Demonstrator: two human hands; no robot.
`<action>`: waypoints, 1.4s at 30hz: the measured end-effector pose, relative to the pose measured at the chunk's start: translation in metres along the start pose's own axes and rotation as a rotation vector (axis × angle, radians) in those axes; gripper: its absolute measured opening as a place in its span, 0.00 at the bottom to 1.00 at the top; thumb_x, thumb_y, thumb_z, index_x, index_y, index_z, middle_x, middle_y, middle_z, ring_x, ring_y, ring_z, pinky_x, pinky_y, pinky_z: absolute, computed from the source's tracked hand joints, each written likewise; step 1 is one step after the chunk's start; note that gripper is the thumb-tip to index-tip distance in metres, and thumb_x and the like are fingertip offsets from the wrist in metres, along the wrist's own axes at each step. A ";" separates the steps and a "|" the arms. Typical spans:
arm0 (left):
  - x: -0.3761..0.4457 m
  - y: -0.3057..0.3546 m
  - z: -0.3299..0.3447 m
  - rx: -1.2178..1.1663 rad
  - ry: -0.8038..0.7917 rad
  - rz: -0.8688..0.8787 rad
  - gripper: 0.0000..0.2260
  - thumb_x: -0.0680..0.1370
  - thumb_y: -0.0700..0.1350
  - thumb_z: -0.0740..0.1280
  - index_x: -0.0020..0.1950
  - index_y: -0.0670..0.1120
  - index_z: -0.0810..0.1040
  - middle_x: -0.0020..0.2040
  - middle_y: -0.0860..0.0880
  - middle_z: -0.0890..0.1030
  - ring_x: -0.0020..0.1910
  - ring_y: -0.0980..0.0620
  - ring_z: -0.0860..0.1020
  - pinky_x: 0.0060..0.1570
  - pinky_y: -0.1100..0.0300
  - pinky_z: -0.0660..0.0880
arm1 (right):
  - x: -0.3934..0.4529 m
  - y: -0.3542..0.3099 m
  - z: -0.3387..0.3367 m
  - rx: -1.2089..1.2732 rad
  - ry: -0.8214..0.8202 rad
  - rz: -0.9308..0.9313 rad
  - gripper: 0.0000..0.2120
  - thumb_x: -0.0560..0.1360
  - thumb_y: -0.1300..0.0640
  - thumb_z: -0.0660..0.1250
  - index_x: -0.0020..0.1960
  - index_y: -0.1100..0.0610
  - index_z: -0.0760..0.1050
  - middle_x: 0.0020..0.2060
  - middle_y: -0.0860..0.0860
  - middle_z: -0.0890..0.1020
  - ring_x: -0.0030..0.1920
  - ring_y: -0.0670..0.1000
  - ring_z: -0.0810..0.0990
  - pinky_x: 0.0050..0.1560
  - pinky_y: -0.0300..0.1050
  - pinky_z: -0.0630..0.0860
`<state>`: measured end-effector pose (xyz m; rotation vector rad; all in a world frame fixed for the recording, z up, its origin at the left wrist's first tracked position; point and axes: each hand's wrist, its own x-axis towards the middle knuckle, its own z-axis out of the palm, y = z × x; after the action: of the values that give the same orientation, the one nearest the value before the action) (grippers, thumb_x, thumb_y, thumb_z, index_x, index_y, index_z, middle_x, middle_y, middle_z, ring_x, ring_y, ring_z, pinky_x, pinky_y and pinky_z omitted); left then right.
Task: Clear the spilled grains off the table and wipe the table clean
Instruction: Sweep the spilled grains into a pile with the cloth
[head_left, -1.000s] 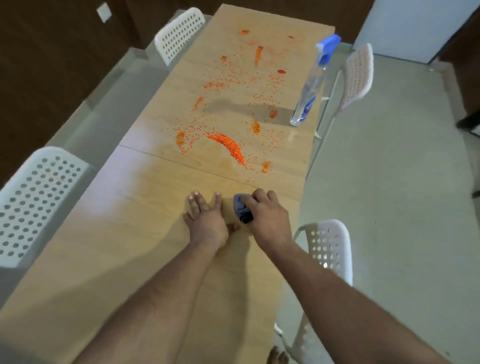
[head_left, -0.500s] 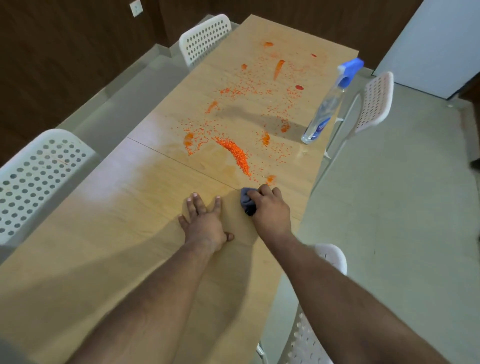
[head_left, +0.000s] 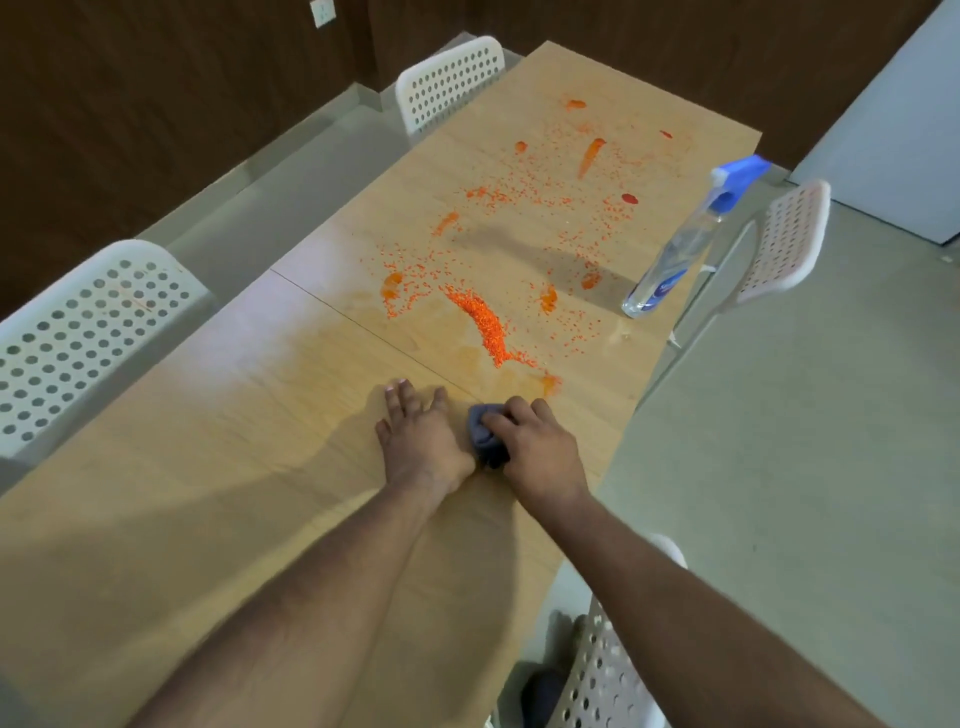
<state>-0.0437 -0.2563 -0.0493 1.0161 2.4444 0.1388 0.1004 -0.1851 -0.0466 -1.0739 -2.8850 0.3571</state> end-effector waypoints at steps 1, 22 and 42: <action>0.004 0.005 0.004 -0.025 0.029 -0.011 0.48 0.73 0.52 0.76 0.86 0.52 0.52 0.86 0.40 0.42 0.84 0.39 0.39 0.81 0.38 0.54 | 0.005 0.005 0.004 -0.002 0.000 -0.025 0.18 0.73 0.58 0.70 0.63 0.49 0.81 0.53 0.50 0.76 0.55 0.58 0.74 0.36 0.49 0.73; 0.007 0.090 0.021 -0.137 -0.046 -0.188 0.49 0.74 0.47 0.74 0.87 0.51 0.46 0.85 0.47 0.34 0.84 0.45 0.33 0.82 0.39 0.44 | 0.013 0.094 -0.019 0.022 -0.068 -0.139 0.21 0.70 0.61 0.74 0.62 0.50 0.80 0.54 0.51 0.77 0.52 0.58 0.75 0.34 0.49 0.73; 0.011 0.110 0.035 -0.071 -0.010 -0.307 0.60 0.70 0.60 0.81 0.87 0.50 0.41 0.85 0.46 0.34 0.84 0.43 0.36 0.82 0.38 0.48 | 0.040 0.140 -0.032 0.017 0.057 -0.196 0.22 0.70 0.60 0.72 0.63 0.48 0.80 0.52 0.50 0.77 0.53 0.56 0.74 0.35 0.47 0.70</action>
<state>0.0368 -0.1725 -0.0540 0.6005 2.5313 0.1159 0.1634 -0.0503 -0.0488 -0.7766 -2.8972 0.3339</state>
